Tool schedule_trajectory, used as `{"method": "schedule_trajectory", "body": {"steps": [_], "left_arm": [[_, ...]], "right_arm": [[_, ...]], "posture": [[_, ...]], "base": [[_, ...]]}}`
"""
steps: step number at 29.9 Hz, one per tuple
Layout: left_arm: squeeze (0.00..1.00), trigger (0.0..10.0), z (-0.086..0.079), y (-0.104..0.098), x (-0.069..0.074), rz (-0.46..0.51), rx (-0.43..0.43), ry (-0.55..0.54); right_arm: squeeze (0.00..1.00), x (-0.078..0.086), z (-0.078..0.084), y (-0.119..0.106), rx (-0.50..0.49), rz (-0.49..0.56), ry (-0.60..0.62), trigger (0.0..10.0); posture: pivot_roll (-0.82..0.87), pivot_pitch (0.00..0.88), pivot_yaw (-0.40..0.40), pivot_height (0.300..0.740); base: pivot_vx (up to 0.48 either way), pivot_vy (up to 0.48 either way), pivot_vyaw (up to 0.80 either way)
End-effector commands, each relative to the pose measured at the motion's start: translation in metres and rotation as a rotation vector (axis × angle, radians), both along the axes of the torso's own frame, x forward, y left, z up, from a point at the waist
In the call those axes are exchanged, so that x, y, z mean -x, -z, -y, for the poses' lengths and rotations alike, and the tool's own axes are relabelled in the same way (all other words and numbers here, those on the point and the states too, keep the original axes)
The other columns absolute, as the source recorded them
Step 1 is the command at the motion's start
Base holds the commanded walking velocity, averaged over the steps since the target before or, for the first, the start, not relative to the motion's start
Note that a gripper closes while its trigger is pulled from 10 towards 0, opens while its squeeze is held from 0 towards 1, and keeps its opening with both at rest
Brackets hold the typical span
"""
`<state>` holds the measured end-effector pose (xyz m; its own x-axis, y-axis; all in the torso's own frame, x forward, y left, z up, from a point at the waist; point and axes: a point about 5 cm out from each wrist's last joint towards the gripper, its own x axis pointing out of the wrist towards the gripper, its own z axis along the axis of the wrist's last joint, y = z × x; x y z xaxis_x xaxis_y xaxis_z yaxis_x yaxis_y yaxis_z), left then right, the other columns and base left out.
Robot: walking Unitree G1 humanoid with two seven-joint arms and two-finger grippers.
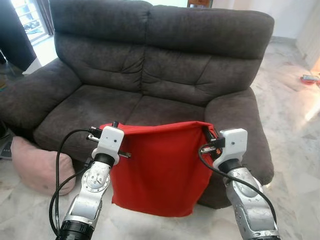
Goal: Move the pillow to the sofa from floor
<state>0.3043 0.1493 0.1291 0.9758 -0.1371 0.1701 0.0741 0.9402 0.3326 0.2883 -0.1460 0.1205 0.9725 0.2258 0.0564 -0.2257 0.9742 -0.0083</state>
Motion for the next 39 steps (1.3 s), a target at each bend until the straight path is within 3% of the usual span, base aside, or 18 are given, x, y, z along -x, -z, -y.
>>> {"method": "schedule_trajectory", "body": {"steps": [1, 7, 21, 33, 39], "left_arm": [[0.00, 10.0, -0.003, -0.029, -0.001, 0.137, 0.025, -0.004], [0.00, 10.0, -0.002, -0.028, -0.001, 0.132, 0.038, -0.003], [0.00, 10.0, -0.001, -0.033, 0.002, 0.159, 0.034, 0.004], [0.00, 10.0, -0.002, -0.066, 0.000, 0.285, -0.019, -0.006], [0.00, 10.0, -0.001, -0.071, -0.002, 0.298, -0.019, -0.003]], "right_arm": [[0.00, -0.004, 0.007, -0.012, -0.018, 0.047, 0.040, 10.0], [0.00, -0.004, 0.003, -0.012, 0.001, 0.043, 0.020, 10.0], [0.00, -0.004, 0.001, -0.015, 0.000, 0.064, 0.013, 10.0], [0.00, -0.007, 0.000, -0.037, -0.020, 0.157, 0.019, 10.0], [0.00, -0.008, 0.000, -0.041, -0.021, 0.173, 0.023, 10.0]], "posture": [[0.09, 0.000, -0.029, 0.740], [0.09, 0.000, -0.030, 0.740], [0.09, 0.000, -0.033, 0.740], [0.09, 0.000, -0.032, 0.740], [0.09, 0.000, -0.033, 0.740]], "base": [[0.000, 0.000, 0.00], [0.000, 0.000, -0.64], [0.000, 0.000, 0.00], [0.142, 0.000, 0.00], [0.269, 0.000, 0.00]]}}
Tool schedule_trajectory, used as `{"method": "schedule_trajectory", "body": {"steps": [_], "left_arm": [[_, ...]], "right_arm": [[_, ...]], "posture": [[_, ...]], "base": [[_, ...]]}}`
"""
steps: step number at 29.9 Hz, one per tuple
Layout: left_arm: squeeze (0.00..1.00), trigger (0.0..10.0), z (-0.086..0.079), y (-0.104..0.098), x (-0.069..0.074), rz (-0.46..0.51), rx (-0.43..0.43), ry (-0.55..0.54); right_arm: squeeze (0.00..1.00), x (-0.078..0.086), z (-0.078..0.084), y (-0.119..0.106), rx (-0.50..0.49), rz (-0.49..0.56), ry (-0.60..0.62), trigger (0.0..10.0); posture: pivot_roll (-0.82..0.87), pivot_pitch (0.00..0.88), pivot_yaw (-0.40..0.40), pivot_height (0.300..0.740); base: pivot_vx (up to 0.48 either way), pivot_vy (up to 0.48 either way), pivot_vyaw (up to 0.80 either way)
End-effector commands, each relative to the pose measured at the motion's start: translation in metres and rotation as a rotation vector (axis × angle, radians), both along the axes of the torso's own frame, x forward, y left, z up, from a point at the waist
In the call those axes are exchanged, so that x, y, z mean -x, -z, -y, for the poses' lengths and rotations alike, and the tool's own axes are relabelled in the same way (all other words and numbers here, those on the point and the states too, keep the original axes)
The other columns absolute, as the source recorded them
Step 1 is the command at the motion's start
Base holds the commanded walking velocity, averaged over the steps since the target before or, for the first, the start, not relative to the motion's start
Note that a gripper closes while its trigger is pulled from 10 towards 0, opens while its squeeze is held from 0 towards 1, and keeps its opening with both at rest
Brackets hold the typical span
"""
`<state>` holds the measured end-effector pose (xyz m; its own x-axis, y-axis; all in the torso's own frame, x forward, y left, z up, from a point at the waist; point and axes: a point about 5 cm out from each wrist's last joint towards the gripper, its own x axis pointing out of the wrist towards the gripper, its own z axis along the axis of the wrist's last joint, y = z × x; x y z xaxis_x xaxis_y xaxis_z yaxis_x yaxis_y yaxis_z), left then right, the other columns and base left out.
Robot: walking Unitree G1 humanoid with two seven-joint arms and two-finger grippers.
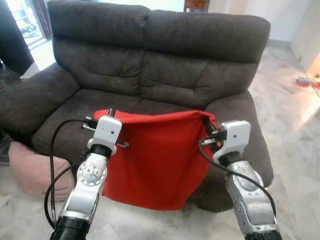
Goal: Move the pillow to the sofa from floor
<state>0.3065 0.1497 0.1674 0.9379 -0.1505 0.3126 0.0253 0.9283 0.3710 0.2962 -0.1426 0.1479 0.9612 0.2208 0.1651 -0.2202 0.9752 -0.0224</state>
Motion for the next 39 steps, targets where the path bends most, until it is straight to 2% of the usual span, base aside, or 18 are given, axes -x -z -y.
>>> {"method": "schedule_trajectory", "body": {"steps": [1, 12, 16, 20, 26, 35, 39], "left_arm": [[0.00, 10.0, 0.000, -0.032, 0.000, 0.144, 0.015, -0.006], [0.00, 10.0, -0.001, -0.034, 0.000, 0.142, 0.016, -0.008], [0.00, 10.0, -0.001, -0.038, -0.001, 0.153, 0.016, -0.005], [0.00, 10.0, -0.001, -0.044, -0.001, 0.169, 0.020, -0.003], [0.00, 10.0, -0.003, -0.054, -0.001, 0.202, 0.020, -0.008], [0.00, 10.0, -0.005, -0.086, 0.000, 0.296, 0.027, -0.013], [0.00, 10.0, -0.004, -0.098, 0.005, 0.332, 0.027, -0.004]], "right_arm": [[0.00, 0.000, 0.004, -0.013, -0.012, 0.063, 0.018, 10.0], [0.00, 0.001, 0.002, -0.014, -0.023, 0.063, 0.013, 10.0], [0.00, -0.001, 0.002, -0.018, -0.032, 0.074, 0.017, 10.0], [0.00, 0.000, 0.002, -0.020, -0.037, 0.085, 0.015, 10.0], [0.00, 0.000, -0.001, -0.024, -0.037, 0.104, 0.000, 10.0], [0.00, -0.001, -0.015, -0.049, -0.030, 0.189, -0.061, 10.0], [0.00, 0.000, -0.020, -0.068, -0.020, 0.258, -0.092, 10.0]], "posture": [[0.09, 0.000, -0.033, 0.740], [0.09, 0.000, -0.034, 0.740], [0.09, 0.000, -0.033, 0.740], [0.10, 0.000, -0.036, 0.740], [0.10, 0.000, -0.038, 0.740], [0.10, 0.000, -0.038, 0.740], [0.10, 0.000, -0.038, 0.740]], "base": [[0.277, 0.000, 0.00], [0.285, 0.000, 0.00], [0.298, 0.000, 0.00], [0.306, 0.000, -0.80], [0.307, 0.000, 0.00], [0.308, 0.000, 0.00], [0.309, 0.000, 0.00]]}}
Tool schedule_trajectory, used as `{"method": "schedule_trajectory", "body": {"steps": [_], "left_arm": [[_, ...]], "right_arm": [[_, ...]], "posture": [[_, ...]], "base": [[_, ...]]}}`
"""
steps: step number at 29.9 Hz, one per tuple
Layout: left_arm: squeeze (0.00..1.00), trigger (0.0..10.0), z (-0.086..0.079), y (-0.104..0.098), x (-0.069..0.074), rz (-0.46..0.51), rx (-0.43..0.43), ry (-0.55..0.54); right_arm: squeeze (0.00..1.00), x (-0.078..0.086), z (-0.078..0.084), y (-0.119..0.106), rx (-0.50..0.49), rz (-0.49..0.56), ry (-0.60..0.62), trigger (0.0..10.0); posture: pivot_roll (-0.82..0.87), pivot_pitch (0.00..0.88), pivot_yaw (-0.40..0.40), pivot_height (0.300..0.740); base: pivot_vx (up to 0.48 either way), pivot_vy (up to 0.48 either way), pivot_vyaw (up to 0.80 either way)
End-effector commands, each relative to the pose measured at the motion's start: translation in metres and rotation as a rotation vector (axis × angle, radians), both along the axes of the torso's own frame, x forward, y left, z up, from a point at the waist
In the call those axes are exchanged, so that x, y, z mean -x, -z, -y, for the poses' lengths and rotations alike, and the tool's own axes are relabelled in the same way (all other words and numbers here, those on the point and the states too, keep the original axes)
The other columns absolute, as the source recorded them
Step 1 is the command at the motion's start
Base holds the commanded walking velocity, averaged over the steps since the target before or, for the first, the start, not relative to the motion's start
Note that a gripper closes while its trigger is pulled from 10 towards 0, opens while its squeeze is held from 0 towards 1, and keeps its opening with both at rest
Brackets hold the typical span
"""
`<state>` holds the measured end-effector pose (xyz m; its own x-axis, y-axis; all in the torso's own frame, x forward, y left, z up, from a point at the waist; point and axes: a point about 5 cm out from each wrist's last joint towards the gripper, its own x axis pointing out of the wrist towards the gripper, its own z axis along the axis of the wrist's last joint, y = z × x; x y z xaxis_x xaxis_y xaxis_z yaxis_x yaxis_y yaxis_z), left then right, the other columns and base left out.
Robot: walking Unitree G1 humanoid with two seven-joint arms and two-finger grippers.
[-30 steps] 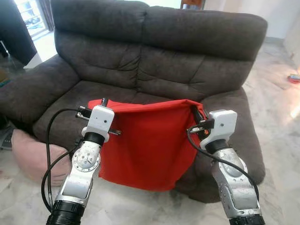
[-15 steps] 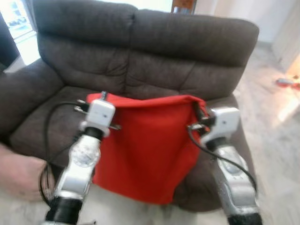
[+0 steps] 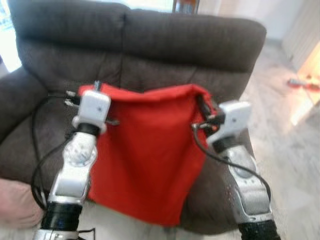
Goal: Move the pillow to the sofa from floor
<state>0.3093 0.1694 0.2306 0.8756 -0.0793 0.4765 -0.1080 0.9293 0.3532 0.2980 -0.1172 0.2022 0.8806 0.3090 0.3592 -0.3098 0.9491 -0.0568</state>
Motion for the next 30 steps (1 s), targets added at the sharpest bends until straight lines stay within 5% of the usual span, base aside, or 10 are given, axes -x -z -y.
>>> {"method": "schedule_trajectory", "body": {"steps": [1, 6, 30], "left_arm": [[0.00, 10.0, 0.016, -0.037, 0.009, 0.160, 0.002, 0.070], [0.00, 10.0, 0.016, -0.042, 0.010, 0.168, 0.000, 0.070], [0.00, 10.0, 0.018, -0.032, 0.010, 0.107, 0.020, 0.079]], "right_arm": [[0.00, 0.003, 0.003, -0.018, 0.005, 0.077, -0.003, 10.0], [0.00, 0.004, 0.000, -0.024, 0.001, 0.100, -0.026, 10.0], [0.00, 0.001, 0.007, -0.015, 0.012, 0.042, 0.013, 10.0]], "posture": [[0.10, 0.000, -0.040, 0.740], [0.11, 0.000, -0.041, 0.740], [0.10, 0.000, -0.044, 0.740]], "base": [[0.307, 0.000, 0.80], [0.307, 0.000, 0.80], [0.308, 0.000, 0.00]]}}
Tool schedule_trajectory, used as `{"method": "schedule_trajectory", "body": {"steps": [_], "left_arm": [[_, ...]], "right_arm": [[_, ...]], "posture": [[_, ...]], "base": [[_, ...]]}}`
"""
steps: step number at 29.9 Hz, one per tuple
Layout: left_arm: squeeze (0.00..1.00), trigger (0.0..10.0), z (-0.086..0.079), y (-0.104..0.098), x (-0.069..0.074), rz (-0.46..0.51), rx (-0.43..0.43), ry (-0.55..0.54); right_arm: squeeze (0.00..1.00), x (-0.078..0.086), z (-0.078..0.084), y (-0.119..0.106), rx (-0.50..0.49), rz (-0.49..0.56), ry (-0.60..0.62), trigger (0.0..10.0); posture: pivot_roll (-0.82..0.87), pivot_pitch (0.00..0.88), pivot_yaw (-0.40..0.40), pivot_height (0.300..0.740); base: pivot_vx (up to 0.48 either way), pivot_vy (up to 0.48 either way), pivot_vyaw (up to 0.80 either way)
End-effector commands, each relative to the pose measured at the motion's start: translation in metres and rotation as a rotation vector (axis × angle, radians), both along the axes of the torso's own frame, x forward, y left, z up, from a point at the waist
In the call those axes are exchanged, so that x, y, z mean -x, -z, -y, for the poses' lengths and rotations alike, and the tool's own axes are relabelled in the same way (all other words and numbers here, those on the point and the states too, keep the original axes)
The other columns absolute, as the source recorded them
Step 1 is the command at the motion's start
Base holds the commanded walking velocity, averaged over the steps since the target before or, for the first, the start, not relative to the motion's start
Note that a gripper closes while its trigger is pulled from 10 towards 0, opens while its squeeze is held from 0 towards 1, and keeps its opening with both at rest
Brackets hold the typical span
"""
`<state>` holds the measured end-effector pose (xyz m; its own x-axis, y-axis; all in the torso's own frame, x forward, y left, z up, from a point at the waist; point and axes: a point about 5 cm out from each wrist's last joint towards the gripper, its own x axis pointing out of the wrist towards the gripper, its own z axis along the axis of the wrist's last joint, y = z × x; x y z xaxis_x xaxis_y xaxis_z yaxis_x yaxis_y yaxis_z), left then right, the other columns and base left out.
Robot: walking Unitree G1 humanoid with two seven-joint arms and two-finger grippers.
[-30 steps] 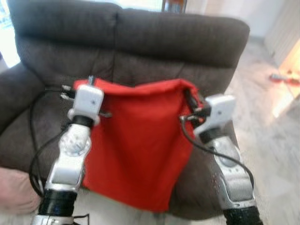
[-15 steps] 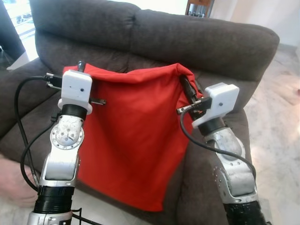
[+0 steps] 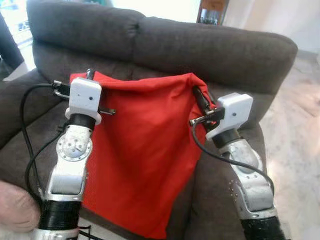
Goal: Move the pillow to the sofa from floor
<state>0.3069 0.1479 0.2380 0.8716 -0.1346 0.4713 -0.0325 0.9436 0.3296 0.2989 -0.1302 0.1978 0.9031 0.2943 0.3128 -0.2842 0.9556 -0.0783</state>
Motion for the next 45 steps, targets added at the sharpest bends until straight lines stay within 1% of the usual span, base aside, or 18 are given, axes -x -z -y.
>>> {"method": "schedule_trajectory", "body": {"steps": [1, 9, 12, 14, 15, 16, 21, 22, 23, 24, 31, 37, 39, 41, 42, 43, 44, 45], "left_arm": [[0.00, 10.0, -0.004, -0.025, 0.008, 0.118, -0.001, 0.000], [0.00, 10.0, -0.004, -0.028, 0.008, 0.130, 0.002, 0.000], [0.00, 10.0, -0.005, -0.022, 0.008, 0.107, -0.008, 0.004], [0.00, 10.0, -0.003, -0.013, 0.006, 0.055, -0.023, 0.021], [0.00, 10.0, 0.001, 0.002, 0.004, -0.030, -0.060, 0.061], [0.00, 10.0, 0.001, 0.002, 0.004, -0.030, -0.060, 0.061], [0.00, 10.0, 0.014, 0.034, 0.004, -0.199, -0.144, 0.163], [0.00, 10.0, 0.014, 0.034, 0.004, -0.199, -0.144, 0.163], [0.00, 10.0, 0.018, 0.048, 0.004, -0.278, -0.192, 0.177], [0.00, 10.0, 0.020, 0.052, 0.004, -0.301, -0.206, 0.186], [0.00, 10.0, 0.021, 0.059, 0.006, -0.335, -0.270, 0.201], [0.00, 10.0, 0.021, 0.058, 0.006, -0.334, -0.276, 0.197], [0.66, 10.0, 0.021, 0.058, 0.006, -0.331, -0.274, 0.194], [0.66, 10.0, 0.021, 0.057, 0.006, -0.330, -0.274, 0.194], [1.00, 10.0, 0.021, 0.056, 0.006, -0.325, -0.275, 0.192], [1.00, 10.0, 0.021, 0.055, 0.006, -0.323, -0.275, 0.191], [1.00, 10.0, 0.020, 0.055, 0.006, -0.319, -0.275, 0.189], [1.00, 10.0, 0.020, 0.054, 0.005, -0.316, -0.274, 0.188]], "right_arm": [[0.00, 0.001, -0.006, -0.020, -0.022, 0.086, -0.016, 10.0], [0.00, -0.002, -0.002, -0.026, -0.032, 0.108, 0.018, 10.0], [0.00, -0.003, -0.003, -0.022, -0.025, 0.092, 0.012, 10.0], [0.00, -0.003, -0.004, -0.018, -0.014, 0.071, 0.003, 10.0], [0.00, -0.004, -0.005, -0.012, 0.019, 0.037, 0.001, 10.0], [0.00, -0.004, -0.005, -0.012, 0.019, 0.037, 0.001, 10.0], [0.00, -0.004, -0.007, -0.001, 0.065, -0.031, -0.026, 10.0], [0.00, -0.004, -0.007, -0.001, 0.065, -0.031, -0.026, 10.0], [0.00, -0.003, -0.008, 0.005, 0.096, -0.064, -0.043, 10.0], [0.00, -0.002, -0.009, 0.008, 0.102, -0.077, -0.053, 10.0], [0.00, 0.000, -0.011, 0.020, 0.147, -0.142, -0.080, 10.0], [0.00, 0.001, -0.013, 0.021, 0.155, -0.152, -0.100, 10.0], [0.00, 0.001, -0.013, 0.021, 0.154, -0.153, -0.102, 10.0], [0.00, 0.001, -0.013, 0.021, 0.154, -0.154, -0.103, 10.0], [0.19, 0.001, -0.014, 0.021, 0.151, -0.155, -0.105, 10.0], [0.56, 0.001, -0.014, 0.020, 0.146, -0.156, -0.108, 10.0], [1.00, 0.002, -0.014, 0.020, 0.143, -0.155, -0.110, 10.0], [1.00, 0.002, -0.014, 0.020, 0.141, -0.154, -0.112, 10.0]], "posture": [[0.10, 0.000, -0.044, 0.740], [0.11, 0.000, -0.045, 0.740], [0.11, 0.000, -0.046, 0.740], [0.11, 0.000, -0.046, 0.740], [0.11, 0.000, -0.046, 0.740], [0.11, 0.000, -0.046, 0.740], [0.11, 0.000, -0.046, 0.740], [0.11, 0.000, -0.046, 0.740], [0.10, 0.000, -0.047, 0.740], [0.10, 0.000, -0.048, 0.740], [0.10, 0.000, -0.049, 0.740], [0.10, 0.000, -0.049, 0.740], [0.10, 0.000, -0.048, 0.740], [0.10, 0.000, -0.048, 0.740], [0.10, 0.000, -0.048, 0.740], [0.10, 0.000, -0.048, 0.740], [0.10, 0.000, -0.048, 0.740], [0.10, 0.000, -0.048, 0.740]], "base": [[0.311, 0.000, 0.00], [0.309, 0.000, 0.00], [0.272, 0.000, 0.00], [0.000, 0.000, 0.00], [0.000, 0.000, 0.00], [0.000, 0.000, 0.00], [0.000, 0.000, 0.00], [0.000, 0.000, 0.00], [0.000, 0.000, 0.00], [0.000, 0.000, 0.00], [0.000, 0.000, 0.00], [0.000, 0.000, 0.00], [0.000, 0.000, 0.00], [0.000, 0.000, 0.00], [0.000, 0.000, 0.00], [0.000, 0.000, 0.00], [0.000, 0.000, 0.00], [0.000, 0.000, 0.00]]}}
